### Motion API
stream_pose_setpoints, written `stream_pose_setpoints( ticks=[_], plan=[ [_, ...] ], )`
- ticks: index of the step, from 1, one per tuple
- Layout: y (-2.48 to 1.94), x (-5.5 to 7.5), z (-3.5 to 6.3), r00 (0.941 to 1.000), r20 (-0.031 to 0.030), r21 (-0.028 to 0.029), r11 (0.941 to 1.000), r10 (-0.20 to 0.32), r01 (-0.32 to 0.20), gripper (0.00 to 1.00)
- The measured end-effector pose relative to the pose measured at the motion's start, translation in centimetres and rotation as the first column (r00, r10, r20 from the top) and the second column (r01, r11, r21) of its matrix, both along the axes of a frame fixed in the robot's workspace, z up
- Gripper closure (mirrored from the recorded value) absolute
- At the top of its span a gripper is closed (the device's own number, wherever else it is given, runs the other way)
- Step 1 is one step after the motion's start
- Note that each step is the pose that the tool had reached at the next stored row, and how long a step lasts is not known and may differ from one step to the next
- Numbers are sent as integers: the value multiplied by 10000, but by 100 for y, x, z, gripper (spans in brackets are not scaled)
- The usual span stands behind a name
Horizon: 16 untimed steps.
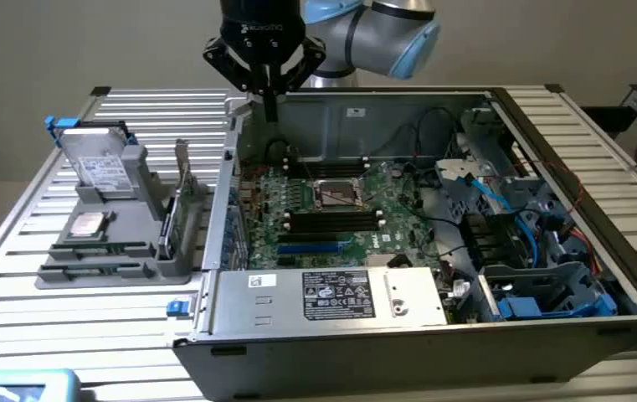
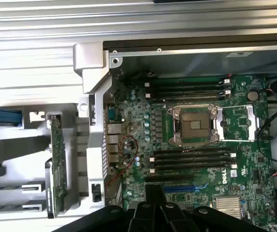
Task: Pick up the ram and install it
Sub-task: 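Reach for the ram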
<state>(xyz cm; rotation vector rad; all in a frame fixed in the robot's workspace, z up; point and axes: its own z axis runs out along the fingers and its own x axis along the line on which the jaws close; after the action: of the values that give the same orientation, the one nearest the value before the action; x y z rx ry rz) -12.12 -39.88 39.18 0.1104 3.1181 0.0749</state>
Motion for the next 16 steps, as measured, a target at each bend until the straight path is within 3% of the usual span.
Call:
stream_pose_setpoints(
  ticks=[16],
  plan=[
    [-16, -11, -10, 10000, 1, 1, 10000, 1, -1, 89]
  ],
)
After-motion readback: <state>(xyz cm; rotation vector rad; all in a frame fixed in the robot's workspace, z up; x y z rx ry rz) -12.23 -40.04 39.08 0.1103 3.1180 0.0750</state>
